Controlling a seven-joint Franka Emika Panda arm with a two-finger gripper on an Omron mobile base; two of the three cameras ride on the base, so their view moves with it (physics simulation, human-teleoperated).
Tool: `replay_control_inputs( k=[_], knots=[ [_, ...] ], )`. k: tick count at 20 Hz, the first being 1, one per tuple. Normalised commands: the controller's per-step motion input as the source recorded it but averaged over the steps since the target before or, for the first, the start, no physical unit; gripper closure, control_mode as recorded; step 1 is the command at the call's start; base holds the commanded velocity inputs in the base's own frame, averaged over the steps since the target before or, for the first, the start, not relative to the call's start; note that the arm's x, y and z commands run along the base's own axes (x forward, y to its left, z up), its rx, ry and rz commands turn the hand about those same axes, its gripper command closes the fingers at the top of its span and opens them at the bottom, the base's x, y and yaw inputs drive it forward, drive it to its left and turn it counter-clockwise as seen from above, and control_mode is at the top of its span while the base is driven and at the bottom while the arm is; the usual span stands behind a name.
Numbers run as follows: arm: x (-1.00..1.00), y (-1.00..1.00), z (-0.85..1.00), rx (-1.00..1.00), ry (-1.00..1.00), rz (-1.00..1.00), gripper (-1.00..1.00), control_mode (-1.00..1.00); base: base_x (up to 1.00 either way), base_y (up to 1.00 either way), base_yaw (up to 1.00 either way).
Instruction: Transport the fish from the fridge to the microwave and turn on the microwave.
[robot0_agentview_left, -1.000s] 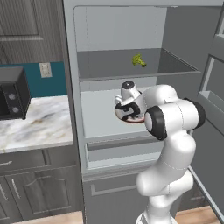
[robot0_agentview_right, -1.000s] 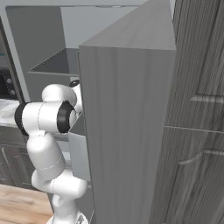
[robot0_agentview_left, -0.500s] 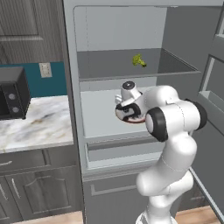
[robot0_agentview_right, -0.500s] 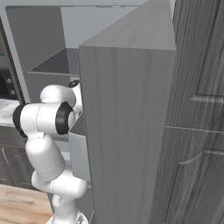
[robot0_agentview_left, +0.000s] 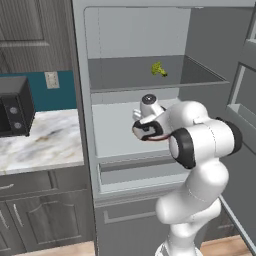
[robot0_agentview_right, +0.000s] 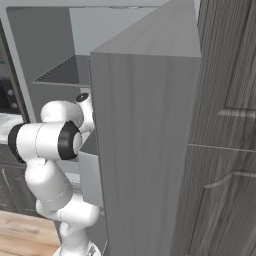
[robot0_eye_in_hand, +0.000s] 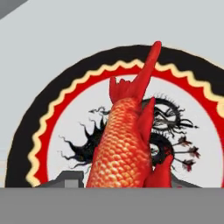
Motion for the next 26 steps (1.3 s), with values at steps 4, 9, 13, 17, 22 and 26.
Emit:
replay_control_inputs(
  k=[4,9,13,17,22,26],
  knots=[
    [-0.34,0.00,0.27,0.00,-0.12,0.00,1.00,-1.00,0.00,0.00,0.00],
    [-0.38,0.00,0.16,0.02,-0.11,0.00,1.00,-1.00,0.00,0.00,0.00],
    [-0.47,0.00,0.22,0.02,-0.02,0.00,1.00,-1.00,0.00,0.00,0.00],
    [-0.42,0.00,0.63,0.03,0.01,0.00,1.00,-1.00,0.00,0.00,0.00],
    [-0.46,0.00,0.60,0.01,0.01,0.00,1.00,-1.00,0.00,0.00,0.00],
    [-0.59,0.00,0.37,0.00,0.00,0.00,1.00,-1.00,0.00,0.00,0.00]
  ],
)
